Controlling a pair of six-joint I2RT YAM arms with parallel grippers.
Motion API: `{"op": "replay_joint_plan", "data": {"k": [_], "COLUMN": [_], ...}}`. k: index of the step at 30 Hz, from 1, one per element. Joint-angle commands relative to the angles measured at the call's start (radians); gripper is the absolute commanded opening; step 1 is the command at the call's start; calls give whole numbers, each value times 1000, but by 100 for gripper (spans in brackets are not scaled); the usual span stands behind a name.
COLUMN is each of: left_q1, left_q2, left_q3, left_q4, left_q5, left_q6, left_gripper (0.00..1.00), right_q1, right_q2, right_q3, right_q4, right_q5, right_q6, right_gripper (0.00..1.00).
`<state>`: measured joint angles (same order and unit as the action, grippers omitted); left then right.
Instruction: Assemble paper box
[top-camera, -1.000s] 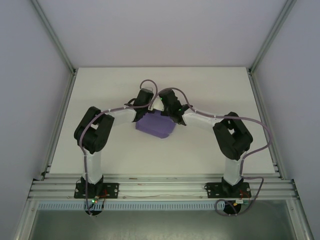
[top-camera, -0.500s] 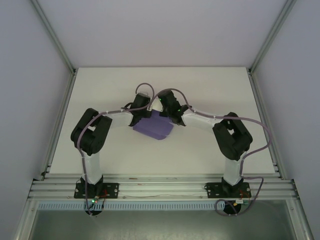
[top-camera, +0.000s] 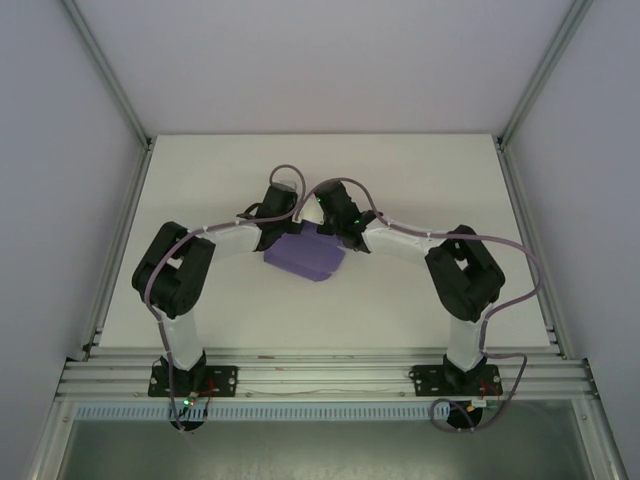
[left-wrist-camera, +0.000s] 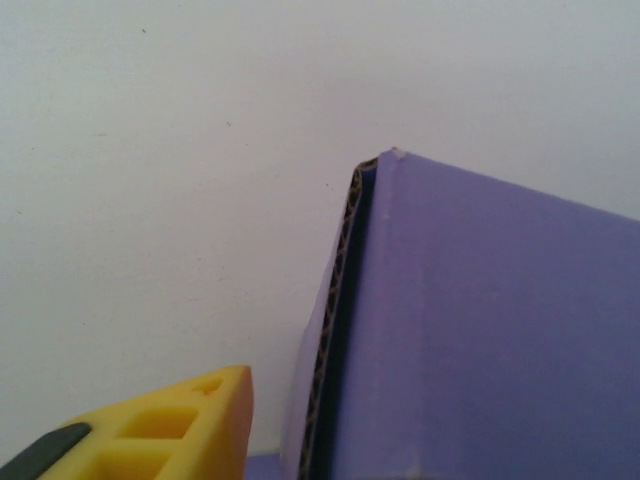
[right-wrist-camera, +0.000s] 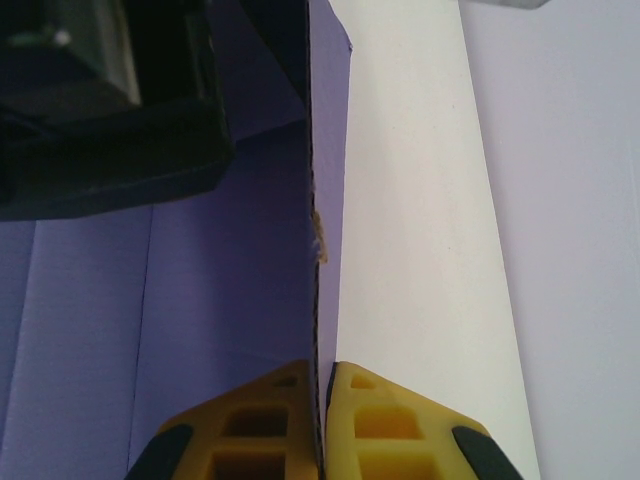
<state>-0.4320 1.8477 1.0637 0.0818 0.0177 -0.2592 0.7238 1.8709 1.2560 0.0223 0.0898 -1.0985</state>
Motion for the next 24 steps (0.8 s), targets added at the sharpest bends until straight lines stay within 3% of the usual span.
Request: {"op": "replay_joint_plan", "data": {"k": [1,4,7,8,11,14,16,17,21,24], "left_q1": [8,19,19,19,19,32,55,71,133,146], "left_q2": [-3,9,8,4,-13,-31,-46,-53,-85,-107], "left_q3": [-12,-17,-27,-35,-49,-58,-74,-84,-135,-141], "left_q4": [-7,26,69,85,101,92,102,113,189,208], "left_q5": [-22,-11,-10,-4,16,30,78,110,265,354], "left_q6": [20,35,61,64,66,49,18,1,-66,-72], "left_gripper": [31,7,0,0,0,0,0,0,0,0], "right_q1": [8,8,5,3,-5,-33,-63,-81,-148,-192], "right_q2": [-23,-33,-47,-57,-79,-150,-238,-285,-462,-502], "right_q3": [3,0,3,4,-3,-32,-90,-121,-258,-293], "right_q4": [-95,-112,-119,-119,-96,-63,-17,-2,8,-59], "right_q5": [-26,-60,-85,-89,-88,-110,-146,-183,-279,-369], "right_q6": [15,24,55,62,101,207,334,391,581,687], "right_gripper": [0,2,11,18,50,67,86,100,100,100]}}
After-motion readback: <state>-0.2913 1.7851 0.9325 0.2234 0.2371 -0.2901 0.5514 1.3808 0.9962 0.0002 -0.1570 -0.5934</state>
